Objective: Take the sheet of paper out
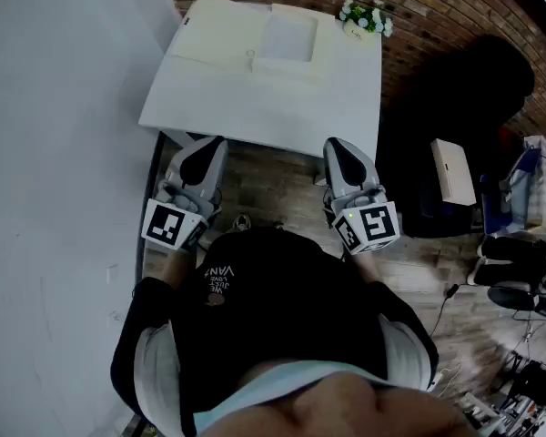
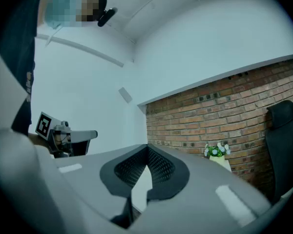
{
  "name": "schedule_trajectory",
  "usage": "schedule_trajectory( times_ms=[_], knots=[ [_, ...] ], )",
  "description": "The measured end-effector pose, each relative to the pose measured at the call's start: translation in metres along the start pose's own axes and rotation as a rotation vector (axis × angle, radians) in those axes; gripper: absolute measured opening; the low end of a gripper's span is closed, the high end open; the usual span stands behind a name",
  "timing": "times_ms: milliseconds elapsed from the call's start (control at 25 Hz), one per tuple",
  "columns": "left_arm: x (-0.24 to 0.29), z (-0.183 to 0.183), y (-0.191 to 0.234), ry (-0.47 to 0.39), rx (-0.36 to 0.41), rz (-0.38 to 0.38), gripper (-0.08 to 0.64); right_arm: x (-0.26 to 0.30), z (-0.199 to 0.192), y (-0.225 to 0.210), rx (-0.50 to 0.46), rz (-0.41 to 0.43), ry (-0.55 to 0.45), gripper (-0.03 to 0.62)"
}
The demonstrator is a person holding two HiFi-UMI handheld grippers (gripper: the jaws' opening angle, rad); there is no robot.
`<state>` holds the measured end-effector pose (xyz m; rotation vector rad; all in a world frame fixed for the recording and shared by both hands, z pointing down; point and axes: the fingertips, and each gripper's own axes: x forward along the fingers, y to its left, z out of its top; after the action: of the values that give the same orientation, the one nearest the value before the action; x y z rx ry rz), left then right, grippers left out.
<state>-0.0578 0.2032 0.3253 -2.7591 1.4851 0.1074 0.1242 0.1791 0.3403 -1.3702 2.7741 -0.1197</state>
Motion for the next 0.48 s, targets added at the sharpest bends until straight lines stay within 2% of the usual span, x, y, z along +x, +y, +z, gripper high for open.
schedule_trajectory(
  times_ms=[280,480],
  knots=[
    [-0.004,0.001,-0.009,-0.025,-0.045,-0.006,0.002,-0.007,0.001,0.001,0.035,0.019,-0.013,0.000],
    [-0.005,-0.003,-0.017,-0.016,-0.033,0.013,0.002,-0.011,0.002,0.000,0.056,0.051,-0.022,0.001]
  ],
)
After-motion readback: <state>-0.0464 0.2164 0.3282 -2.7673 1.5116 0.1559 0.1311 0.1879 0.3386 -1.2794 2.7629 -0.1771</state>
